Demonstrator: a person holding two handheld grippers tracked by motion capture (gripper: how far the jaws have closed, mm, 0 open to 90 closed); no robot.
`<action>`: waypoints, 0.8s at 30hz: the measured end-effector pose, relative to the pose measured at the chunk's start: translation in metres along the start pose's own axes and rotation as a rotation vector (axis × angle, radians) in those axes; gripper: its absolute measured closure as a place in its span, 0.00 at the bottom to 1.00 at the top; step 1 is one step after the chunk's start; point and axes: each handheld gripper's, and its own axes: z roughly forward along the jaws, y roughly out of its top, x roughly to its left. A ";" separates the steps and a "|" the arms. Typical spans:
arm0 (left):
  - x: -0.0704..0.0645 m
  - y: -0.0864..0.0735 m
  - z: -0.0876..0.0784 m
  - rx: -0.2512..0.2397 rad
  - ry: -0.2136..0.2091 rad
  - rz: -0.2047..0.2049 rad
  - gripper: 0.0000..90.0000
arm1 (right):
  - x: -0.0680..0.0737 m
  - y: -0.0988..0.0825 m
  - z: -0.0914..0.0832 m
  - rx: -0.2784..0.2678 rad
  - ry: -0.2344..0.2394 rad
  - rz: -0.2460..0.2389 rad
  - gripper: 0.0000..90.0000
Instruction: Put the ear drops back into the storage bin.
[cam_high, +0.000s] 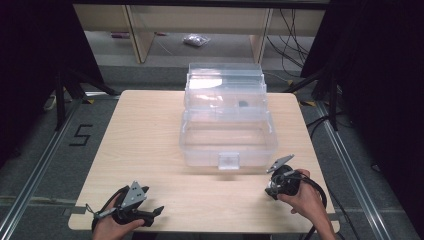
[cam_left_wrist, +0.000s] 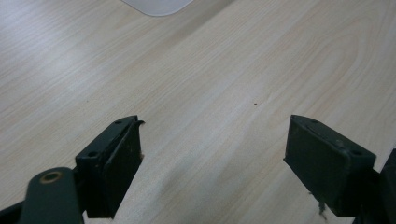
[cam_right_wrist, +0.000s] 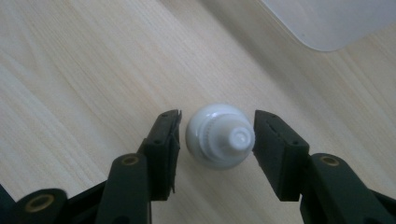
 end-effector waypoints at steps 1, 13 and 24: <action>0.000 0.000 0.000 0.000 -0.004 0.000 0.20 | 0.000 0.000 0.001 0.001 0.000 -0.008 0.62; 0.001 0.000 0.000 0.003 0.003 0.007 0.21 | 0.003 0.004 -0.003 0.013 -0.013 -0.019 0.67; 0.000 0.000 0.000 -0.003 -0.008 -0.001 0.21 | 0.000 0.014 -0.018 -0.004 -0.008 -0.005 0.67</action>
